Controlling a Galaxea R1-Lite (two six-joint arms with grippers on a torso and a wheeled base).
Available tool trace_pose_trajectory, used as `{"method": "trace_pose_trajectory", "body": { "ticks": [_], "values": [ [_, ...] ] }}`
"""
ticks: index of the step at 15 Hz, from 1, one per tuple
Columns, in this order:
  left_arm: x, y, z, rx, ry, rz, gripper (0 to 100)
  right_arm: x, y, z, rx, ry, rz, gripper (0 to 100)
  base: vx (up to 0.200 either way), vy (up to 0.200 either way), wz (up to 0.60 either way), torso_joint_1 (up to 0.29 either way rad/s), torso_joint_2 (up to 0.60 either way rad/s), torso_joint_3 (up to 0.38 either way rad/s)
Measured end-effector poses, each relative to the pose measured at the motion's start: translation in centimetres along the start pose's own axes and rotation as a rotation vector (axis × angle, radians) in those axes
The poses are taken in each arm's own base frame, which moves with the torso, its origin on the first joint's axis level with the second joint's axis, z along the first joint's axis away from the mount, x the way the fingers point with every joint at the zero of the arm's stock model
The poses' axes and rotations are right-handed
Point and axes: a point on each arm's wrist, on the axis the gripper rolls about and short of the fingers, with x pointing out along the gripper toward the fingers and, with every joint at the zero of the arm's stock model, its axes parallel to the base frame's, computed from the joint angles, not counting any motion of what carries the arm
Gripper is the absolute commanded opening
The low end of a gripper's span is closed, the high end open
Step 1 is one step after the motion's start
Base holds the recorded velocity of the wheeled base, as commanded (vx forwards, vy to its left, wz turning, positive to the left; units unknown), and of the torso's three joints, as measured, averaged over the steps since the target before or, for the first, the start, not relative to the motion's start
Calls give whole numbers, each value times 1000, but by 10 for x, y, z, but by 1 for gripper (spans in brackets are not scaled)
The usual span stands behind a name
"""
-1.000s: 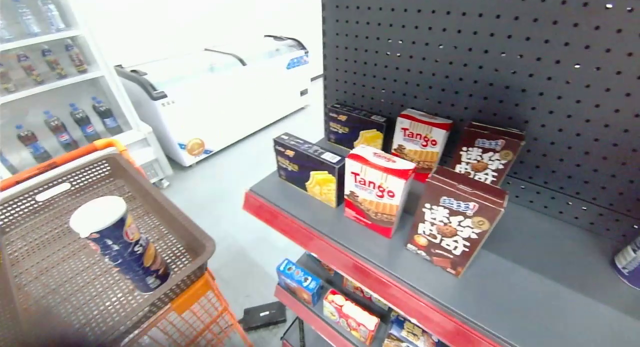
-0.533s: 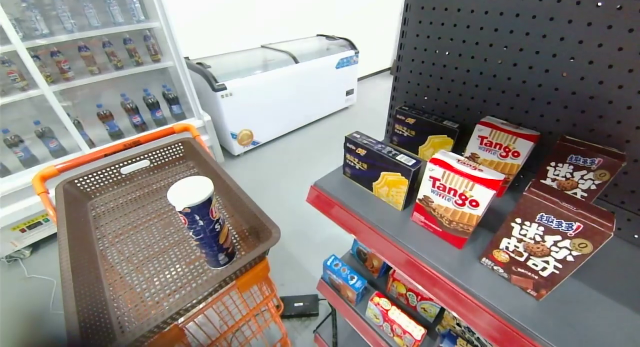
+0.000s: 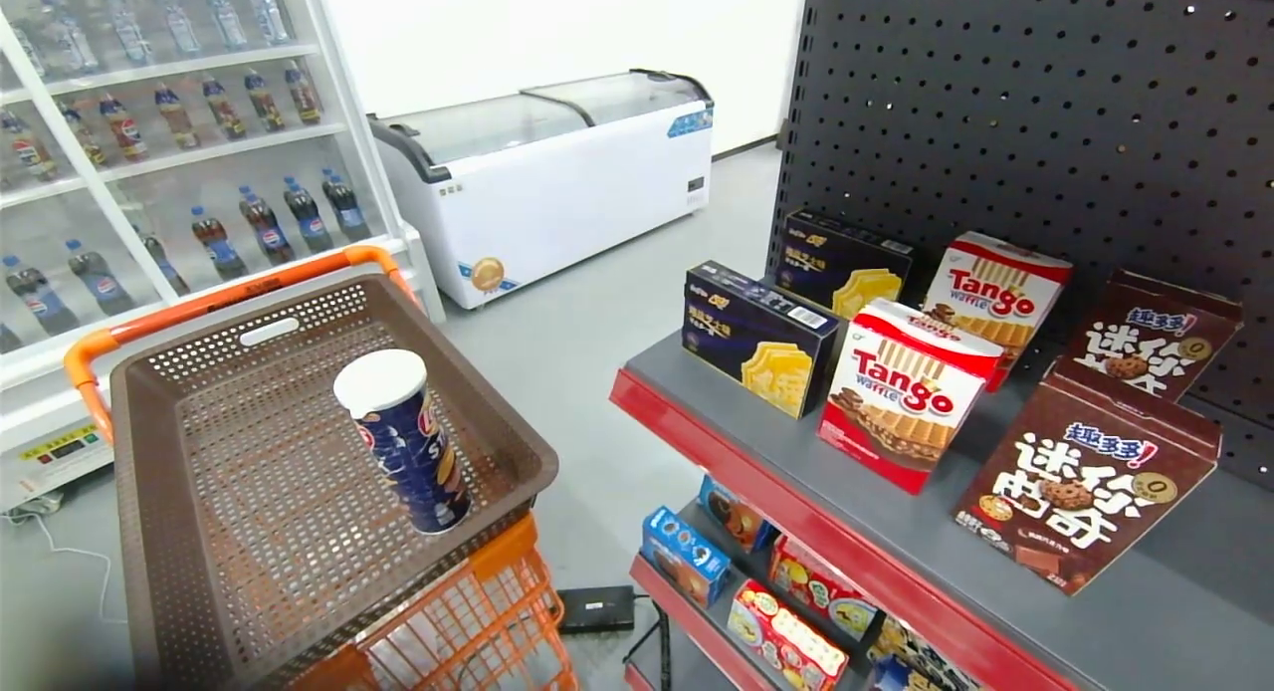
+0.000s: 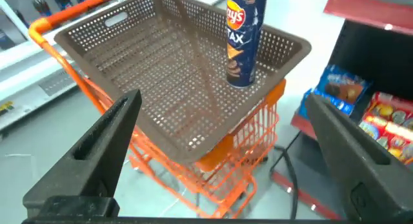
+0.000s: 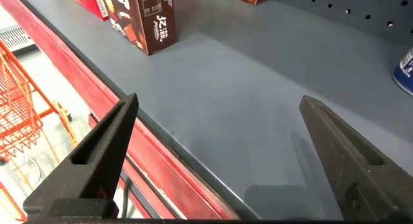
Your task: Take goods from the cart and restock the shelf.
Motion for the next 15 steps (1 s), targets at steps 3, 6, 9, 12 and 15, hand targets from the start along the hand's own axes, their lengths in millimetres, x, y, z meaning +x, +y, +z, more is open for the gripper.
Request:
{"method": "trace_pose_trajectory", "body": {
  "ticks": [3,6,9,12,15],
  "values": [
    [24,3,21,30,124,-20,100,0,0,0,0,0,0,100,0,0,0,0,0,0],
    [54,3,36,38,179,-56,100,0,0,0,0,0,0,100,0,0,0,0,0,0],
    [80,-1,38,12,216,-137,100,0,0,0,0,0,0,100,0,0,0,0,0,0],
    [112,-5,40,-46,236,-152,100,0,0,0,0,0,0,100,0,0,0,0,0,0],
    [149,-4,38,-78,275,-141,100,0,0,0,0,0,0,100,0,0,0,0,0,0]
  ]
}}
